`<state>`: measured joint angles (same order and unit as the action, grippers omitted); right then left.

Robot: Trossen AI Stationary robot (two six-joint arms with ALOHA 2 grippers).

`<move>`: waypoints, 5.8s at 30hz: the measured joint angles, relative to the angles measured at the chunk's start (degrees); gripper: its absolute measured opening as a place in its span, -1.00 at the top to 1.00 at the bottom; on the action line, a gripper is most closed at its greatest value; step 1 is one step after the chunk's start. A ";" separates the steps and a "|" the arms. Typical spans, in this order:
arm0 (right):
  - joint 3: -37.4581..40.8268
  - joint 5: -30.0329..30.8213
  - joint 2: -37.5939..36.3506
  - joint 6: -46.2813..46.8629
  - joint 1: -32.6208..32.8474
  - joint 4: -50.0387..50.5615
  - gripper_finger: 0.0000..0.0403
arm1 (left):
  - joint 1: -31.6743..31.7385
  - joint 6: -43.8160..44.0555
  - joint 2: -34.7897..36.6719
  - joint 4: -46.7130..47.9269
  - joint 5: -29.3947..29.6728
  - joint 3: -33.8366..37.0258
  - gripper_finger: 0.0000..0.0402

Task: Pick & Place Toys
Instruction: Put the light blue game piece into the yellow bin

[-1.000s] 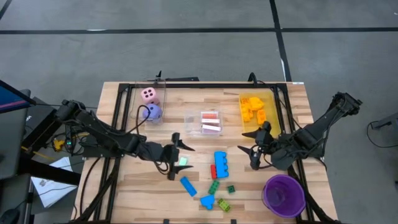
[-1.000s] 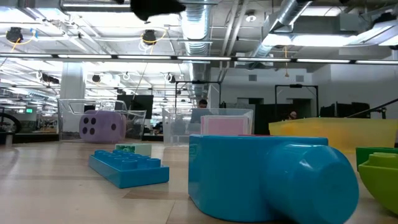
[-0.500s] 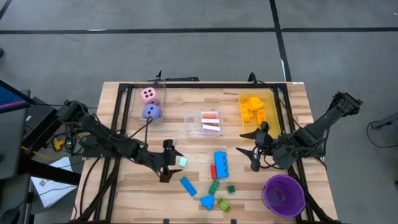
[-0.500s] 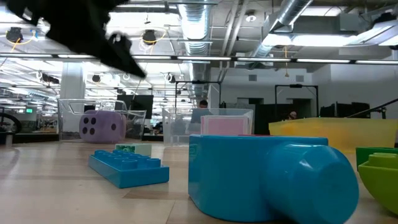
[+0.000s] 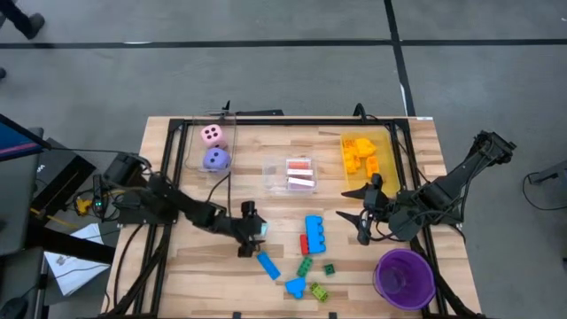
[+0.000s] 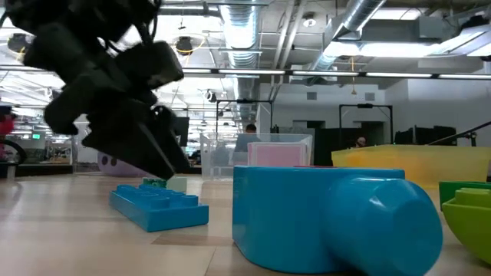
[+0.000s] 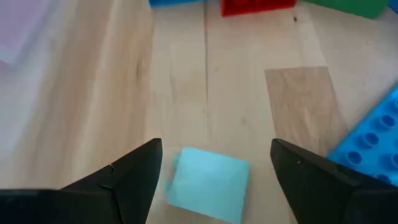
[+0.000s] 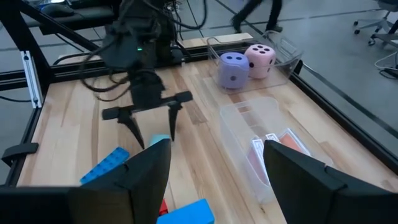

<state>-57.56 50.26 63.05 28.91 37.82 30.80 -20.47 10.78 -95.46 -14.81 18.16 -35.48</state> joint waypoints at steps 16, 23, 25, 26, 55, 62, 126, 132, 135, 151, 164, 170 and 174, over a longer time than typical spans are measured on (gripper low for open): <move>0.00 -2.45 0.00 0.00 0.00 0.08 -0.24 | 2.91 2.13 -0.75 2.63 -9.52 0.02 -0.48; 0.00 -2.45 0.00 0.00 0.00 0.05 -0.24 | 2.50 2.12 -0.70 3.05 -8.59 0.00 -0.47; 0.00 -2.45 0.00 0.00 0.00 0.05 -0.24 | 2.50 2.06 -0.70 3.26 -7.63 0.00 -0.45; 0.00 -2.45 0.00 0.00 0.00 0.05 -0.24 | 2.50 1.96 -0.70 3.34 -7.51 0.00 -0.42; 0.04 -7.24 9.72 -26.45 -0.33 -15.81 -0.24 | 2.54 1.37 -0.55 -12.76 -9.31 0.02 0.03; -1.68 -15.96 19.70 -45.06 -2.12 -31.30 -0.24 | 2.52 1.28 -0.53 -25.09 -17.04 0.01 -0.04; -23.76 -23.89 40.84 -38.10 -8.26 -5.87 0.73 | 2.99 0.15 0.47 -38.92 -25.06 -0.13 -0.17; -23.80 -15.22 36.03 -28.86 -6.55 5.26 0.73 | 4.03 -3.81 5.72 -29.27 -22.57 -0.10 -0.19; -23.68 -9.43 33.09 -21.44 -5.49 11.69 0.73 | 4.03 -6.38 9.83 -25.88 -18.26 -0.15 -0.18; 3.82 5.60 5.09 11.66 -11.97 19.50 0.70 | 4.07 -16.87 29.86 -20.92 -6.40 -0.13 -0.12; 18.08 -0.12 -0.87 31.11 -32.54 19.55 0.69 | 4.05 -16.60 29.68 -19.76 -6.12 -0.11 -0.09; 18.27 -7.02 -1.26 32.63 -35.66 24.02 0.69 | 4.05 -16.55 29.68 -17.75 -6.13 -0.11 -0.09; 18.27 -14.17 -1.35 34.90 -35.97 30.46 0.68 | 4.05 -16.49 29.68 -17.27 -6.15 -0.11 -0.09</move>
<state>-39.29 36.09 61.70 63.81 1.86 61.26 -16.43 -5.72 -65.78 -32.08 12.01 -35.59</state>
